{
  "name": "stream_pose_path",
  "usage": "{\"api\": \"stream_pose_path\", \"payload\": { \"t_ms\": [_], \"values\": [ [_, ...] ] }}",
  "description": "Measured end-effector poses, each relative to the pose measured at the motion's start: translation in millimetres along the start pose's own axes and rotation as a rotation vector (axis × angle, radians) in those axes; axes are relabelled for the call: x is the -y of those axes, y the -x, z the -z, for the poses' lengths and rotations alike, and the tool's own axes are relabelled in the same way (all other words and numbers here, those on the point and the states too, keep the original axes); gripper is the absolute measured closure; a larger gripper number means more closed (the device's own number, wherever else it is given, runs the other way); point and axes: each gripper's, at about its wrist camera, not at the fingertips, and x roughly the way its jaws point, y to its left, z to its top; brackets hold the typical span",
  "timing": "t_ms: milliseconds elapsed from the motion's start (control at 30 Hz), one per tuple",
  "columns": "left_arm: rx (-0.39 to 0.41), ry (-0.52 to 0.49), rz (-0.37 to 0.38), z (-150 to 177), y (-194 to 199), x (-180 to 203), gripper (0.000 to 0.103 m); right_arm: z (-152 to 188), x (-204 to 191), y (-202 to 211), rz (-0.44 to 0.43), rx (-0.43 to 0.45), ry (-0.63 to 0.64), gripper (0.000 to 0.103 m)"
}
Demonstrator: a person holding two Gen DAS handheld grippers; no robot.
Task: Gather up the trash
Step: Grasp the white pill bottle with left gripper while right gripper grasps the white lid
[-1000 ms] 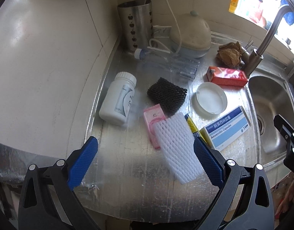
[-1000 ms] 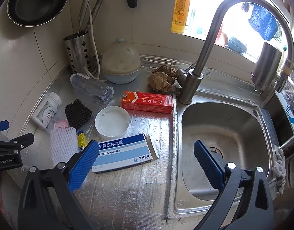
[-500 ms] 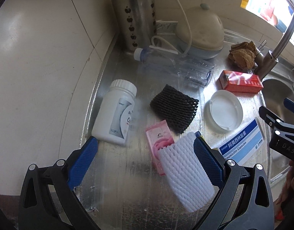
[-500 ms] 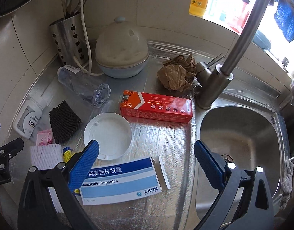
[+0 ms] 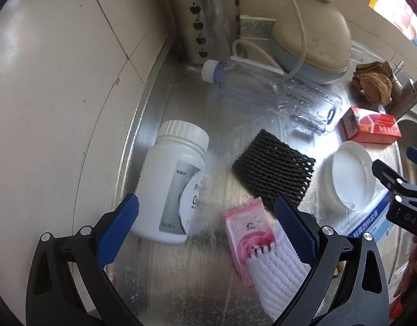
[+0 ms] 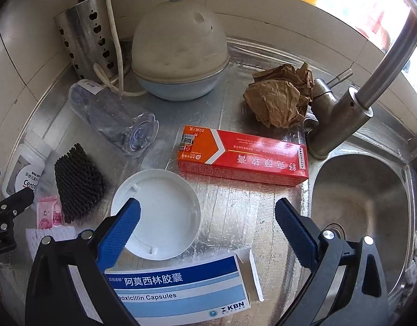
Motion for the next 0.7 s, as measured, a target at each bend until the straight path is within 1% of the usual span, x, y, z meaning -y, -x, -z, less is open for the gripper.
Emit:
{"api": "stream_pose_path", "payload": {
  "t_ms": [233,400,567,700],
  "values": [
    [-0.023,0.005,-0.020,-12,-20,-8,0.006,0,-5,-10,-0.001,-0.018,0.004,0.005],
    [-0.034,-0.017,-0.042,-17,-33,-5,0.006,-1,-9,-20,0.001,-0.031,0.005,0.005],
    [-0.071,-0.007,-0.012,-17,-45,-5,0.006,-3,-10,-29,0.003,-0.042,0.003,0.005],
    [-0.089,-0.011,-0.004,-11,-57,-3,0.006,-3,-10,-37,0.004,-0.055,0.001,0.005]
  ]
}}
